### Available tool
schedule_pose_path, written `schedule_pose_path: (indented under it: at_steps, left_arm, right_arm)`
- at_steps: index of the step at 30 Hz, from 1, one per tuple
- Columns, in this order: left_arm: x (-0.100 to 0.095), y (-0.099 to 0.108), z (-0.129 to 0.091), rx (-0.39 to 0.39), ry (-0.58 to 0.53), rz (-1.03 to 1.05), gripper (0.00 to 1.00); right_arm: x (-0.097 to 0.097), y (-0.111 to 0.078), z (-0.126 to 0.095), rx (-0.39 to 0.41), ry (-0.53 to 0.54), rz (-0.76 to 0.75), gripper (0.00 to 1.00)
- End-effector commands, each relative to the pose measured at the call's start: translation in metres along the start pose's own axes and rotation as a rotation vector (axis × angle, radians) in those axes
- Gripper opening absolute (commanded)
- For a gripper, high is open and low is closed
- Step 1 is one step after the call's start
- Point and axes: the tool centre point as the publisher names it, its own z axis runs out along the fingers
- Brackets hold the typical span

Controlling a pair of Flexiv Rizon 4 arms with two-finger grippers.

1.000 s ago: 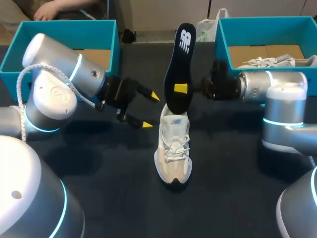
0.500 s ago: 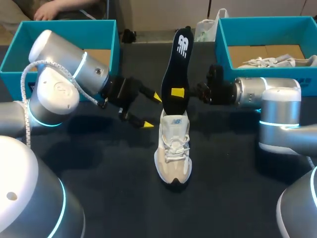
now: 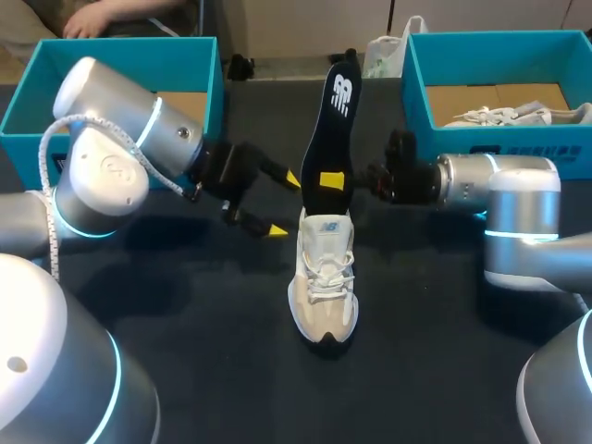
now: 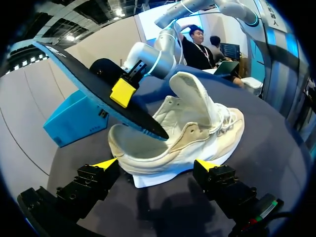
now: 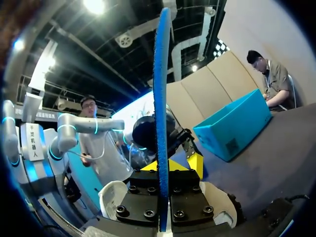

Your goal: Take the shoe out of the shoebox, open the shoe tongue, remove and reinsert the insole, then place the shoe into the shoebox

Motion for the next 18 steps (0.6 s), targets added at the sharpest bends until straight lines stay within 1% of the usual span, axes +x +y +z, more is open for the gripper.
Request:
schedule_pose_path:
  at_steps: [1,18]
  left_arm:
    - [0.0027,-0.0013,-0.0039,-0.007,-0.002,0.008,1.00]
    - [0.0026,-0.0013,-0.0040,-0.007,0.003,0.006,1.00]
  right_arm:
    - [-0.0008,0.0000,0.0009,0.001,0.001,0.000,0.00]
    - [-0.0008,0.0000,0.0009,0.001,0.001,0.000,0.00]
